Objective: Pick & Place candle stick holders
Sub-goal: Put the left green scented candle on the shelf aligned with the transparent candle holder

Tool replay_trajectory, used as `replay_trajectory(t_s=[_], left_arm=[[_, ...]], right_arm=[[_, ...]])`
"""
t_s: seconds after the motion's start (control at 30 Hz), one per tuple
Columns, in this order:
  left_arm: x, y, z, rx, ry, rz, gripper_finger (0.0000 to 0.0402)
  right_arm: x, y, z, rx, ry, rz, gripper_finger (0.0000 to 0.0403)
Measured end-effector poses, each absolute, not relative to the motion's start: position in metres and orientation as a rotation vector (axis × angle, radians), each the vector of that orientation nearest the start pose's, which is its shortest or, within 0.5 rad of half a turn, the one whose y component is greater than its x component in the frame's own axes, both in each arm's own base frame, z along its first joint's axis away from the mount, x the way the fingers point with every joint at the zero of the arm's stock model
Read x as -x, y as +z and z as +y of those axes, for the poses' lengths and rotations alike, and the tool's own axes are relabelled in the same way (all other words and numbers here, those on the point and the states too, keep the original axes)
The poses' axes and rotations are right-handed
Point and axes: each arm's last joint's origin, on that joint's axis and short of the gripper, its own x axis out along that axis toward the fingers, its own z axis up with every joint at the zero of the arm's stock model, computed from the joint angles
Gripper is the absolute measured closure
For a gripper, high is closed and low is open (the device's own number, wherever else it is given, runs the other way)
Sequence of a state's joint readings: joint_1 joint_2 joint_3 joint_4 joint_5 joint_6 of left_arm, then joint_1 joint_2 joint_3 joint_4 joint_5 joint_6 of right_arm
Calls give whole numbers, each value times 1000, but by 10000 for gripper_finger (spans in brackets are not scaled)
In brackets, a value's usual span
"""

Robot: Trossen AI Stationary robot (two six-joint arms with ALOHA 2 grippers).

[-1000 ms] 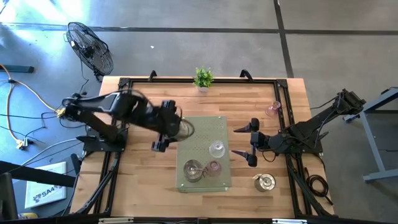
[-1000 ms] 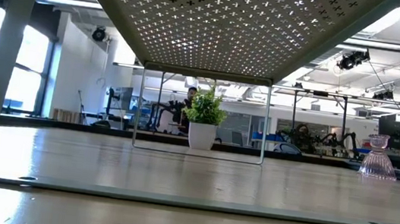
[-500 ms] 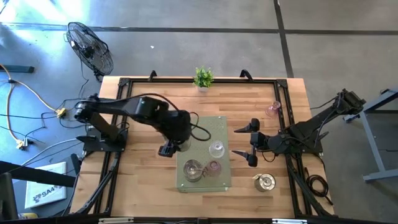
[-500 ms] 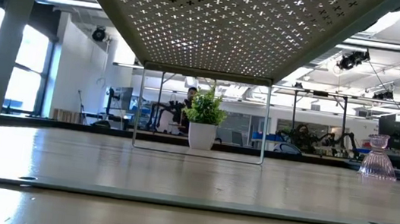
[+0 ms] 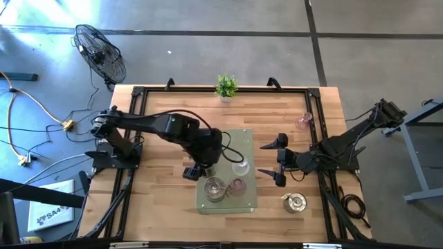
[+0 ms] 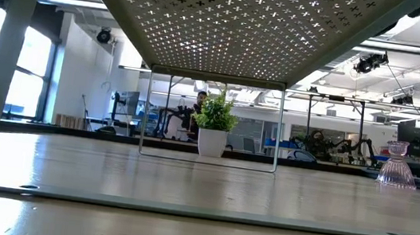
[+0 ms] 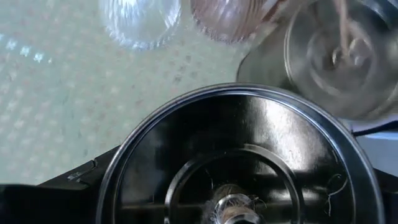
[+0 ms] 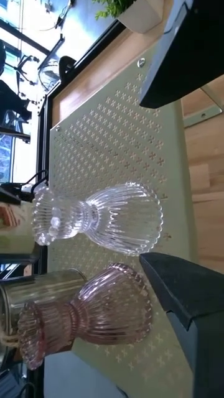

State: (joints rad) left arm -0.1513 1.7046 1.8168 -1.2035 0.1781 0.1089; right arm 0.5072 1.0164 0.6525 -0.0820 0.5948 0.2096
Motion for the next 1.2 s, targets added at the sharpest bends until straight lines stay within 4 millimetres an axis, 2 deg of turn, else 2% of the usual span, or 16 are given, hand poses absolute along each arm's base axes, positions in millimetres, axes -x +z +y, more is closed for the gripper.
replay_trajectory(t_s=[0.43, 0.87, 1.03, 1.2], left_arm=[[-342, 356, -61, -89, -398, 1087, 49], [-343, 358, -61, -95, -385, 1067, 48], [-344, 358, -60, -117, -344, 1067, 15], [-345, 359, -61, -90, -355, 1046, 16]], right_arm=[[-195, 256, 90, 30, -124, 379, 10], [-195, 256, 90, 32, -122, 380, 10], [-194, 256, 90, 34, -123, 384, 10], [-194, 255, 89, 35, -124, 388, 10]])
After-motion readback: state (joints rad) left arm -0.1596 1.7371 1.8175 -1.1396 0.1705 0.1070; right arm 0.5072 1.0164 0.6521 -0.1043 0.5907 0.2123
